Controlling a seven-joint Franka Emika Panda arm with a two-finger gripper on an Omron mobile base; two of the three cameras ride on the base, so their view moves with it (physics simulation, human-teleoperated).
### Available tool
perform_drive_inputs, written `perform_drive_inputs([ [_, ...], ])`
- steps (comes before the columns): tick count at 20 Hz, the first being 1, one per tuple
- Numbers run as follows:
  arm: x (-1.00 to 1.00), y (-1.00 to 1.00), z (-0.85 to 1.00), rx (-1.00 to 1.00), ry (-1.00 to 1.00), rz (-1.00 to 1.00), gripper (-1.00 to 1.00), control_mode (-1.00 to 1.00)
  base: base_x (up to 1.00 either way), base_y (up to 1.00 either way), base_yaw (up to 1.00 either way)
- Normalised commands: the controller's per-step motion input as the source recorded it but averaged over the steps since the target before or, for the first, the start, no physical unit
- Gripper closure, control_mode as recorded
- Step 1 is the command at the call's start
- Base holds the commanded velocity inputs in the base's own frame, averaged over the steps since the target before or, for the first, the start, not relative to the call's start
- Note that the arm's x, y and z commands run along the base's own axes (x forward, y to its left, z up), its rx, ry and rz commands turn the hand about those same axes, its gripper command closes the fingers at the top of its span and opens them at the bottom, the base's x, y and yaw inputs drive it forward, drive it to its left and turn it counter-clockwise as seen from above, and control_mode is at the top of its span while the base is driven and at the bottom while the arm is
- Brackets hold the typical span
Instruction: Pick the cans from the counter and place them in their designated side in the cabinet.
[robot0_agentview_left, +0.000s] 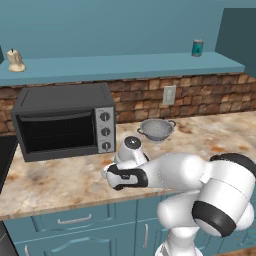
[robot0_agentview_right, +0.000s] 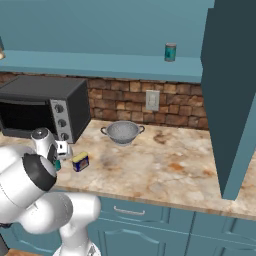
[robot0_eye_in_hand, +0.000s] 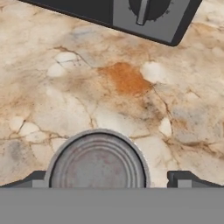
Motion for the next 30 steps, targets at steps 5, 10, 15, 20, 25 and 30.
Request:
perform_drive_inputs([
  [5, 0.14, 0.11, -0.11, 0.0, 0.0, 0.0, 1.0, -1.0, 0.0, 0.0, 0.0],
  [10, 0.01, 0.0, -0.05, 0.0, 0.0, 0.0, 1.0, -1.0, 0.0, 0.0, 0.0],
  [15, -0.05, -0.05, -0.01, 0.0, 0.0, 0.0, 1.0, -1.0, 0.0, 0.0, 0.0],
  [20, -0.27, -0.08, 0.1, 0.0, -0.04, 0.0, 1.0, -1.0, 0.0, 0.0, 0.0],
  [25, -0.39, -0.11, 0.32, 0.0, -0.07, 0.0, 1.0, -1.0, 0.0, 0.0, 0.0],
  [30, -0.31, -0.19, 0.41, 0.0, -0.07, 0.0, 1.0, -1.0, 0.0, 0.0, 0.0],
])
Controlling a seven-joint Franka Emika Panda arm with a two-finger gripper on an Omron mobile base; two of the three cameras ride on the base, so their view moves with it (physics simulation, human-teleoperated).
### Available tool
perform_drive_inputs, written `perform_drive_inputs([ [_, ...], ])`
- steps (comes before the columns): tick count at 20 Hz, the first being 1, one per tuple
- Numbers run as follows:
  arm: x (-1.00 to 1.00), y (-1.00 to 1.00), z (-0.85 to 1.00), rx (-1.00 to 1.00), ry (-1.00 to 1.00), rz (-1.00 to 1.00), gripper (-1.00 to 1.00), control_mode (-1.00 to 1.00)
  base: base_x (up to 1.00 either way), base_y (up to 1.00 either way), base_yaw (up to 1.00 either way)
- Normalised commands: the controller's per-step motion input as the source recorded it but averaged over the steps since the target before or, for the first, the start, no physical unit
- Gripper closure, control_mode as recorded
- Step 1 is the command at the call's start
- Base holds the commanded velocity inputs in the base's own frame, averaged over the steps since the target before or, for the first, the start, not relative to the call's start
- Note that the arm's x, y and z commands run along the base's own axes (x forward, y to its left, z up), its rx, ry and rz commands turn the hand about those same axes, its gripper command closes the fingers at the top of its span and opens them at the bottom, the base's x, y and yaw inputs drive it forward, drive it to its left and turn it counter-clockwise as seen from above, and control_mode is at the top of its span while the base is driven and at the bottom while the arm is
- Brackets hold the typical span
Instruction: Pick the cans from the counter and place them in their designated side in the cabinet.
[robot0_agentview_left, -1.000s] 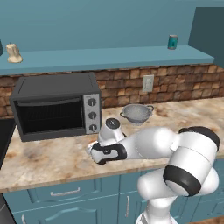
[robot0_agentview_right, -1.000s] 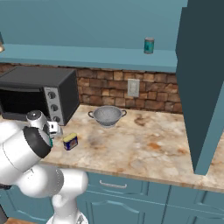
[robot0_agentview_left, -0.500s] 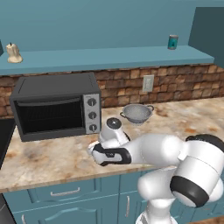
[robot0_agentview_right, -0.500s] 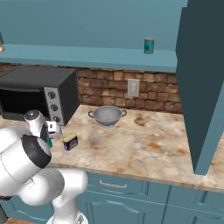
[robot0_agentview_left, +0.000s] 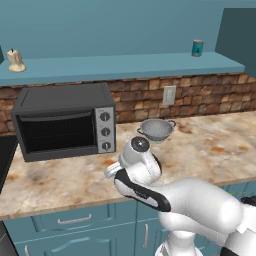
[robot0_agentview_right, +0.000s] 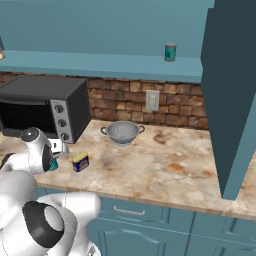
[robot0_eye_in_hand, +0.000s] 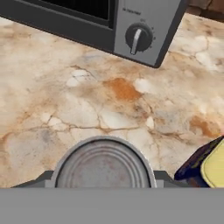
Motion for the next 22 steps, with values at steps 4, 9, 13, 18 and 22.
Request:
perform_drive_inputs([
  [4, -0.33, -0.26, 0.42, 0.0, -0.08, 0.0, 1.0, -1.0, 0.0, 0.0, 0.0],
  [9, -0.28, -0.26, 0.43, 0.0, -0.08, 0.0, 1.0, -1.0, 0.0, 0.0, 0.0],
  [13, -0.25, -0.28, 0.4, 0.0, -0.06, 0.0, 1.0, -1.0, 0.0, 0.0, 0.0],
  [18, -0.25, -0.3, 0.46, 0.0, -0.07, -0.01, 1.0, -1.0, 0.0, 0.0, 0.0],
  [22, -0.24, -0.3, 0.43, 0.0, -0.06, -0.02, 1.0, -1.0, 0.0, 0.0, 0.0],
])
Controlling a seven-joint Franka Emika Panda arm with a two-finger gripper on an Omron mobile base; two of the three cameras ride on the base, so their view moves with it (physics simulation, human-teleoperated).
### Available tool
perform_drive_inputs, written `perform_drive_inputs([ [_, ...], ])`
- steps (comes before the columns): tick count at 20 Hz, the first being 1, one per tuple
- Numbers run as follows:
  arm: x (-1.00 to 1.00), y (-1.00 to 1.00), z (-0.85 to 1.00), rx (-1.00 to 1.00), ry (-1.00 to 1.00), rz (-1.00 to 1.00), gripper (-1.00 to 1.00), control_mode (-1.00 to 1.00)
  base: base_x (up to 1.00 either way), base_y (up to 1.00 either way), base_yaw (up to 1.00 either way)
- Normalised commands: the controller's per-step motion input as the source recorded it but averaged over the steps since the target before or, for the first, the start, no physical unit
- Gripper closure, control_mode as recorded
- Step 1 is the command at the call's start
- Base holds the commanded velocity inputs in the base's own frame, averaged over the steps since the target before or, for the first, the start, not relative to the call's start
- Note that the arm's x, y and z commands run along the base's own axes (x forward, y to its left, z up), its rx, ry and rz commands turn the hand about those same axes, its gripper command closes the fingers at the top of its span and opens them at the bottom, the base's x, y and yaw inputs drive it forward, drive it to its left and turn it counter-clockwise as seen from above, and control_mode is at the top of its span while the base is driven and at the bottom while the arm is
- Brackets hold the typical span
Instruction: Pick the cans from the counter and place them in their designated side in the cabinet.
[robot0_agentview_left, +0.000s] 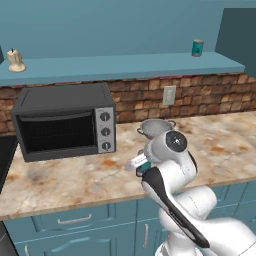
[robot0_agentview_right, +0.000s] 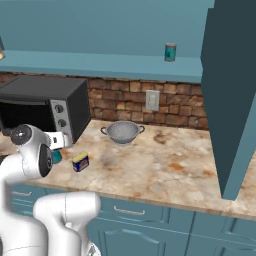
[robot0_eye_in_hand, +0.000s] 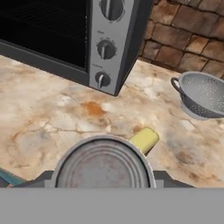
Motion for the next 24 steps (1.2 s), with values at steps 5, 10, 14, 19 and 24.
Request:
perform_drive_inputs([
  [5, -0.18, -0.31, 0.39, 0.0, -0.02, -0.04, 1.0, -1.0, 0.0, 0.0, 0.0],
  [10, -0.26, -0.35, 0.35, 0.0, -0.05, -0.03, 1.0, -1.0, 0.0, 0.0, 0.0],
  [14, -0.27, -0.34, 0.29, 0.01, -0.07, -0.03, 1.0, -1.0, 0.0, 0.0, 0.0],
  [19, -0.28, -0.31, 0.26, 0.02, -0.13, -0.01, 1.0, -1.0, 0.0, 0.0, 0.0],
  [24, -0.31, -0.28, 0.19, 0.0, -0.18, 0.0, 1.0, -1.0, 0.0, 0.0, 0.0],
])
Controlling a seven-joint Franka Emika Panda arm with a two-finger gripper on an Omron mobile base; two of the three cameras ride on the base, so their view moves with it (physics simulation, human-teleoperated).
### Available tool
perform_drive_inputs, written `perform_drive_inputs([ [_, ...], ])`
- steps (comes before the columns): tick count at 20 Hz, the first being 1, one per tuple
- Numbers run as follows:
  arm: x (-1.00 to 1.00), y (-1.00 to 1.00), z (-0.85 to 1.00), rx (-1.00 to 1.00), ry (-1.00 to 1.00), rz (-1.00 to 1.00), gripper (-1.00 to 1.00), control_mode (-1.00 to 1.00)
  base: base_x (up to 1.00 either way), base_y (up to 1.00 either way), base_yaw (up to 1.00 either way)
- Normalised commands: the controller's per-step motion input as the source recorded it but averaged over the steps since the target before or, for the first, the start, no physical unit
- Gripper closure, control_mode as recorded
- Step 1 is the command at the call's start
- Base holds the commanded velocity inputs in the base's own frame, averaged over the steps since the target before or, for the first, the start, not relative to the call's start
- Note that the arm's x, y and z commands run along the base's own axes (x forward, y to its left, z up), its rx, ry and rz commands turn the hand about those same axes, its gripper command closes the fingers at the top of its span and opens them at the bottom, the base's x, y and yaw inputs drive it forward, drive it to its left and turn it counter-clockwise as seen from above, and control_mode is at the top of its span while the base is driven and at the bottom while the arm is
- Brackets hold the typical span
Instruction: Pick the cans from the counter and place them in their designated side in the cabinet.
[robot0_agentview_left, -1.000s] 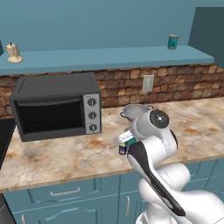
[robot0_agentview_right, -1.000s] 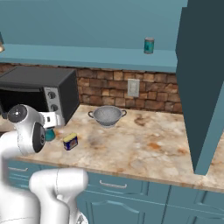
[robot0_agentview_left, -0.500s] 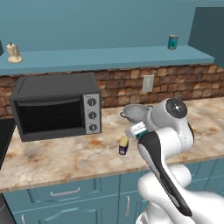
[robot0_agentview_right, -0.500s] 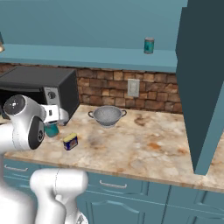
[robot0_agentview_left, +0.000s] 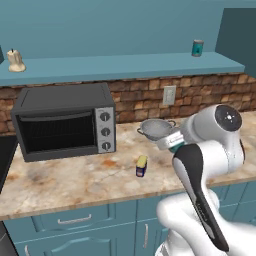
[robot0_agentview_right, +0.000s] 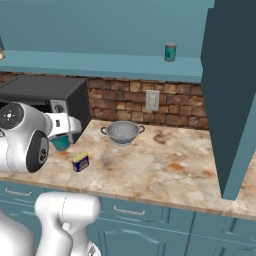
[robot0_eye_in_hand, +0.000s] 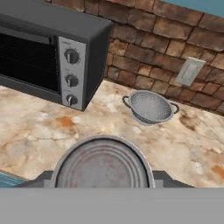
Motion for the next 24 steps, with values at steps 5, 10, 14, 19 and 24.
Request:
perform_drive_inputs([
  [5, -0.33, -0.28, 0.19, 0.01, -0.2, 0.0, 1.0, -1.0, 0.0, 0.0, 0.0],
  [10, -0.32, -0.24, 0.18, 0.02, -0.2, 0.0, 1.0, -1.0, 0.0, 0.0, 0.0],
  [14, -0.29, -0.19, 0.24, 0.02, -0.18, 0.0, 1.0, -1.0, 0.0, 0.0, 0.0],
  [19, -0.3, -0.23, 0.28, 0.01, -0.17, 0.0, 1.0, -1.0, 0.0, 0.0, 0.0],
  [24, -0.25, -0.21, 0.23, 0.0, -0.16, -0.01, 1.0, -1.0, 0.0, 0.0, 0.0],
])
